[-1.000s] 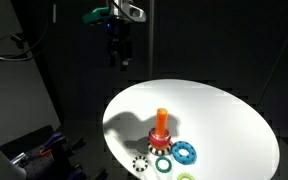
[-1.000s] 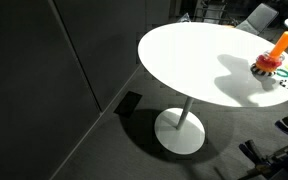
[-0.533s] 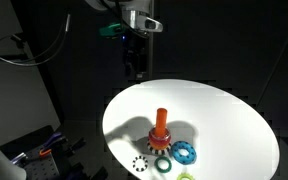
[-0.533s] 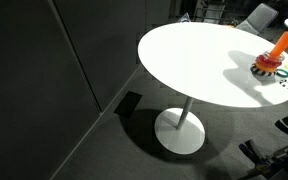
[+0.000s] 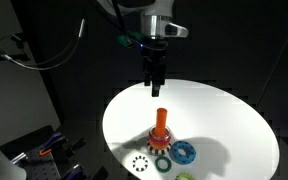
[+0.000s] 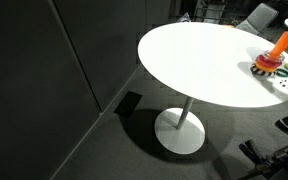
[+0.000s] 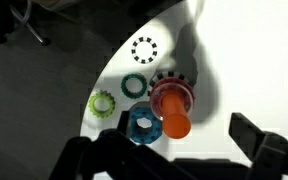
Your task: Put the blue ring around the orange rod
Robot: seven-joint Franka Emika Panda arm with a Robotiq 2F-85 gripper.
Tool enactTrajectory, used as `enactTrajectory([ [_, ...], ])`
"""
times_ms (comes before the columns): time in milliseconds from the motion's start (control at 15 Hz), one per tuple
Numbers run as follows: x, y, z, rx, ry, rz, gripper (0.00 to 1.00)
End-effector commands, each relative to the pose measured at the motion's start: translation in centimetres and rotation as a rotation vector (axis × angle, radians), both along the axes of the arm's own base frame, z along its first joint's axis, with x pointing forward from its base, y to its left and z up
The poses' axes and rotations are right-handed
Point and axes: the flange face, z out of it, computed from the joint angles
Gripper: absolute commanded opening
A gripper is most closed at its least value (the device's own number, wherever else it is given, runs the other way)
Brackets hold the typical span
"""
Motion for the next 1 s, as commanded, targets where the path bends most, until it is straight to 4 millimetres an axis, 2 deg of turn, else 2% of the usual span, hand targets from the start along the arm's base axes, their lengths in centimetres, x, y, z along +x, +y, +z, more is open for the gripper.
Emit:
enactTrajectory([
  [0,0.9,-3.7,-1.0,-0.019,-0.023,-0.126,1.00],
  [467,1.4,-9.6,-5.7,-0.062,-0.034,-0.317,1.00],
  [733,2.2,-11.3,-8.8,-0.087,-0.055,-0.390,1.00],
  [933,3.0,-11.5,-11.1,-0.111,-0.063,-0.422,1.00],
])
